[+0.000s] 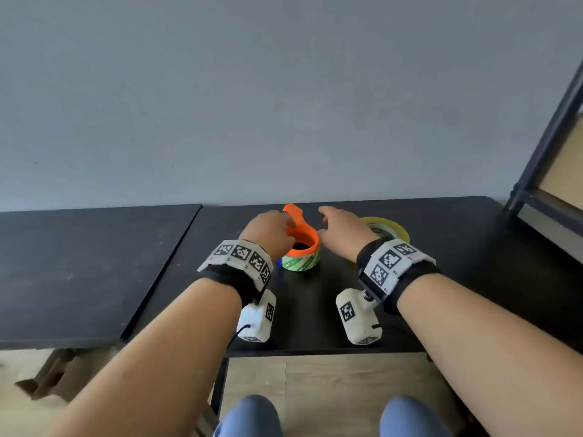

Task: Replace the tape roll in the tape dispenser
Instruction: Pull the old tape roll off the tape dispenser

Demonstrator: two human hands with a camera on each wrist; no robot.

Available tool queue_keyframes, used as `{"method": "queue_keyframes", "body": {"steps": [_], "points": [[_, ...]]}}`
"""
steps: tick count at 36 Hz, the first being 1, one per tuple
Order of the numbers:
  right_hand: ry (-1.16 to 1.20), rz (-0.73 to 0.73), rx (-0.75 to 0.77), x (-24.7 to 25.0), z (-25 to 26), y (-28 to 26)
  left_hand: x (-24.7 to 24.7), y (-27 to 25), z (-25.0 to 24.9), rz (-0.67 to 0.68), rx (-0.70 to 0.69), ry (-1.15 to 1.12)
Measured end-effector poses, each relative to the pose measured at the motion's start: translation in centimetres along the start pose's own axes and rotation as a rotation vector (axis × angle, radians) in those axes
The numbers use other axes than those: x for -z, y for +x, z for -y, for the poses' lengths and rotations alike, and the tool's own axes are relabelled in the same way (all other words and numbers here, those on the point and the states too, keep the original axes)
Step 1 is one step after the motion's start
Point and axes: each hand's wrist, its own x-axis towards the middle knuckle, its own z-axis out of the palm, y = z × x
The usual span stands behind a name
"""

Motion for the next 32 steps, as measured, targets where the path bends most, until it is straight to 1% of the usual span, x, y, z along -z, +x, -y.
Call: {"method": "queue_keyframes", "body": {"steps": [4,7,11,14,15,17,20,23,26,29,32], "points": [[-0.010,0.072,-0.049,-0.7,-0.2,-0.2,-0.6,-0.1,-0.5,0.090,-0.036,0.063],[-0.020,0.099,-0.029,-1.0,-0.3,-0.4,-0.9,-0.1,-0.5,0.137,-0.049,0.106],[-0.004,0.130,-0.022,-1.2,-0.6,-0.9,-1.2,-0.1,-0.3,0.143,-0.029,0.139],[0.001,0.125,-0.015,-1.3,-0.7,-1.6,-1.6,-0.4,-0.2,0.089,-0.022,0.134],[0.001,0.119,-0.012,-1.3,-0.7,-1.8,-1.6,-0.4,-0.3,0.090,-0.017,0.130],[0.005,0.110,-0.013,-1.5,-0.8,-2.0,-1.4,-0.4,-0.6,0.149,0.017,0.115],[0.038,0.109,-0.013,-1.5,-0.8,-2.1,-0.8,-0.4,-0.8,0.158,0.034,0.034],[0.085,0.088,-0.017,-1.4,-0.7,-2.2,-0.7,-0.9,-0.2,0.096,0.031,-0.041],[0.156,0.045,-0.042,-1.5,-0.6,-2.2,-1.0,-1.3,0.2,0.005,0.068,-0.194],[0.194,0.033,-0.084,-1.8,-0.8,-1.9,-1.2,-1.3,0.5,-0.007,0.083,-0.285],[0.285,0.033,-0.134,-2.0,-1.0,-1.5,-1.4,-1.2,1.2,-0.062,0.115,-0.468]]}}
